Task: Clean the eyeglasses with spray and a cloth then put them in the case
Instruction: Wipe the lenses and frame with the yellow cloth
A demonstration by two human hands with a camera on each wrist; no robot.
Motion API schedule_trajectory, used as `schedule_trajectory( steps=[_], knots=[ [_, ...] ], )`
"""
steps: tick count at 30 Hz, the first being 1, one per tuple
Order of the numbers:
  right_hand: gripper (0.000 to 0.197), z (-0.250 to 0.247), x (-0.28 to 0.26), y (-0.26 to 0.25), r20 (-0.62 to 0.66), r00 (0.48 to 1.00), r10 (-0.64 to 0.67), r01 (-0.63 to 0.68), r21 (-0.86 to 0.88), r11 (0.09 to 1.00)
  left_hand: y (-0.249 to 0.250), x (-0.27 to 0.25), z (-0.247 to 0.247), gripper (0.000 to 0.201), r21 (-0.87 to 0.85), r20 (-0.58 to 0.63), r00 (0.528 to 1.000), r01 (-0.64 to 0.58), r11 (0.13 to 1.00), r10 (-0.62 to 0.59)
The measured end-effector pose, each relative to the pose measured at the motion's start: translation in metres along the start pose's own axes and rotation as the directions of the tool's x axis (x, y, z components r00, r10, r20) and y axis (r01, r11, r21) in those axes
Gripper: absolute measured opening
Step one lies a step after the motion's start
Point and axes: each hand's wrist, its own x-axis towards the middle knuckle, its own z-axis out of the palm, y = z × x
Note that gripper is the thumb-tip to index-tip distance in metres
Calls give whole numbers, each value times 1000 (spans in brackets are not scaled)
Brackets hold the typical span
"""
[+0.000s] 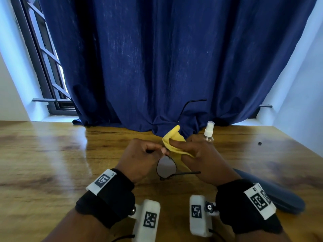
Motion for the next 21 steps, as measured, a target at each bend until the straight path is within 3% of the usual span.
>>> schedule_trajectory(
  steps=[5,10,14,19,21],
  knots=[
    [54,-7,0,3,-44,997,63,-60,62,996,-2,2,-3,18,-21,-21,1000,9,1000,-10],
    [53,1,0,-4,47,998,32,-37,101,994,-3,2,0,18,9,-5,1000,-5,1000,6],
    [48,-9,0,-1,-46,995,87,-79,152,985,-3,2,-1,15,-44,-45,999,-32,999,30],
    [64,-3,-2,-10,99,995,30,-42,119,992,-2,3,-3,18,-20,-28,998,-52,998,52],
    [72,-4,-2,-9,96,994,48,-58,104,993,-1,2,-2,18,-30,-18,998,-64,997,64]
  ],
)
